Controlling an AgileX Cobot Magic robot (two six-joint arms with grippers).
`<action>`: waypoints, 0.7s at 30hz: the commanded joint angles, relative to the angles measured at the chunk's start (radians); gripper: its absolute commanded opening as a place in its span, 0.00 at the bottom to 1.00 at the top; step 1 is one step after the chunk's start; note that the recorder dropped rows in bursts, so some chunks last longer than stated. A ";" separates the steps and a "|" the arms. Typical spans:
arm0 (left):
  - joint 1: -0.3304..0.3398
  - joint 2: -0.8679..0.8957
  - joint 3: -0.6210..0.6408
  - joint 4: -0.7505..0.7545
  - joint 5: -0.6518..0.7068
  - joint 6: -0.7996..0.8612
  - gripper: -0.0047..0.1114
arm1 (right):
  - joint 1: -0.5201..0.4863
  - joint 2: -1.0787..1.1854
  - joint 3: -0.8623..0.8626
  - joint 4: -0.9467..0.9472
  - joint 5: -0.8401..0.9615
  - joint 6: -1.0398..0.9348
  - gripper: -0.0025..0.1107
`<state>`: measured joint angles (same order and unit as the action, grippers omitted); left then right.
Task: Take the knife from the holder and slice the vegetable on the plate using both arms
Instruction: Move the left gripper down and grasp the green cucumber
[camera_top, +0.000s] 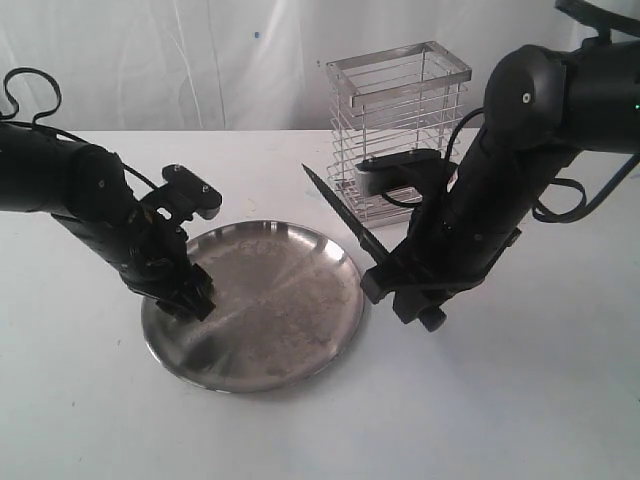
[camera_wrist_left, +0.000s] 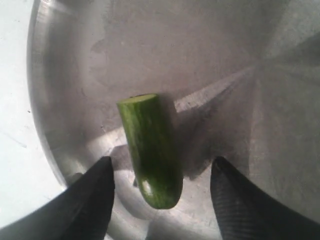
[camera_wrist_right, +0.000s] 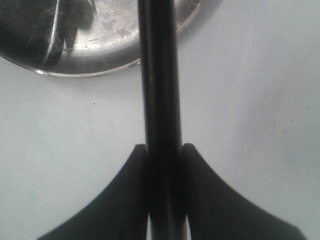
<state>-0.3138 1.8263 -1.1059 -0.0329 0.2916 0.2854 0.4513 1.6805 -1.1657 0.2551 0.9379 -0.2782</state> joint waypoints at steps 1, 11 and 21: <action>-0.002 0.012 -0.002 -0.015 0.021 0.006 0.56 | -0.004 -0.003 0.001 0.005 -0.012 -0.010 0.02; -0.002 0.047 -0.002 -0.015 0.023 0.031 0.35 | -0.004 -0.003 0.001 0.005 -0.009 -0.010 0.02; -0.002 0.047 -0.036 -0.029 -0.002 0.246 0.04 | -0.004 -0.003 0.001 0.006 -0.009 -0.008 0.02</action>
<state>-0.3138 1.8732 -1.1288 -0.0375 0.2918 0.4189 0.4513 1.6805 -1.1657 0.2551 0.9379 -0.2782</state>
